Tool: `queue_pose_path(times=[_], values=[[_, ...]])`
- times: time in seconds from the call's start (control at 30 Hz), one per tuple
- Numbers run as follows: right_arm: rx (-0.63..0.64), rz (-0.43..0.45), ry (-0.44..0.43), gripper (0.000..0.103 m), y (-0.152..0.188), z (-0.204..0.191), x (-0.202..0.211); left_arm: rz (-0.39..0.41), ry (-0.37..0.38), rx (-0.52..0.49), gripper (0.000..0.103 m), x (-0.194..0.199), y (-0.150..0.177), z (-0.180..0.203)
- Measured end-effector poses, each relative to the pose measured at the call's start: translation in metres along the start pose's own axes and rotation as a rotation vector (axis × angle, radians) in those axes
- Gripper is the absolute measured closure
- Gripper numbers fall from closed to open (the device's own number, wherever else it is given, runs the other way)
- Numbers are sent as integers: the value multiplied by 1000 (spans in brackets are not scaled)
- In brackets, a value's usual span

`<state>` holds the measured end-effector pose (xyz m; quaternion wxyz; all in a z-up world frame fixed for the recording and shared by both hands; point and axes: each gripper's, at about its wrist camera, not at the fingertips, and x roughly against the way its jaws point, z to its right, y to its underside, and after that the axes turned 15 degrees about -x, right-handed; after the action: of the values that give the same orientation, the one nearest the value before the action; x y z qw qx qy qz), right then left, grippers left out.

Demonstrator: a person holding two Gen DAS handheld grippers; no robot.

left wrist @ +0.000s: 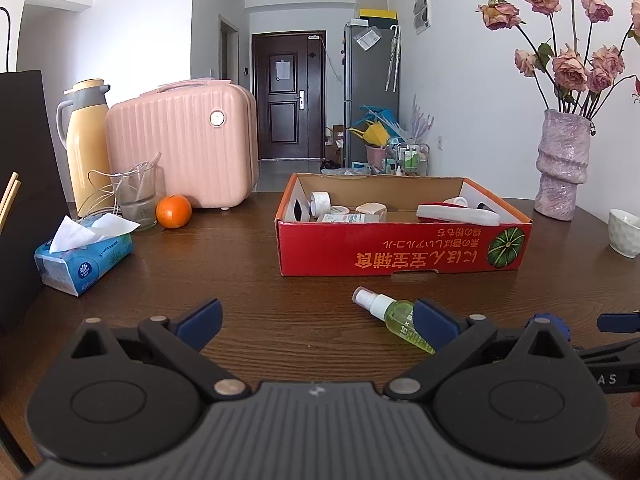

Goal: Organize rigid objects
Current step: 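Close the right tool on the blue gear-shaped cap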

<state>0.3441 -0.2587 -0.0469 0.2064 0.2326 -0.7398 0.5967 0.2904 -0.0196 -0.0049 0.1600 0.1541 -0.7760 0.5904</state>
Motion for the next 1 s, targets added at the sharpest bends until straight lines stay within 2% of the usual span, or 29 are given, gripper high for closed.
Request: queue_pose_path(times=[0.17, 0.3, 0.47, 0.57, 0.77, 1.0], values=[[3, -14, 5, 10, -4, -2, -13, -6, 3, -1, 0, -1, 1, 1], [-1, -39, 6, 20, -7, -3, -21, -9, 3, -2, 0, -1, 2, 1], [3, -58, 12, 27, -7, -4, -29, -18, 3, 1, 0, -2, 2, 1], [-6, -48, 3, 52, -7, -3, -27, -15, 4, 2, 0, -1, 3, 1], [0, -12, 19, 52, -6, -4, -21, -16, 7, -6, 0, -1, 3, 3], [-51, 56, 28, 52, -13, 3, -12, -21, 12, -14, 0, -2, 4, 5]])
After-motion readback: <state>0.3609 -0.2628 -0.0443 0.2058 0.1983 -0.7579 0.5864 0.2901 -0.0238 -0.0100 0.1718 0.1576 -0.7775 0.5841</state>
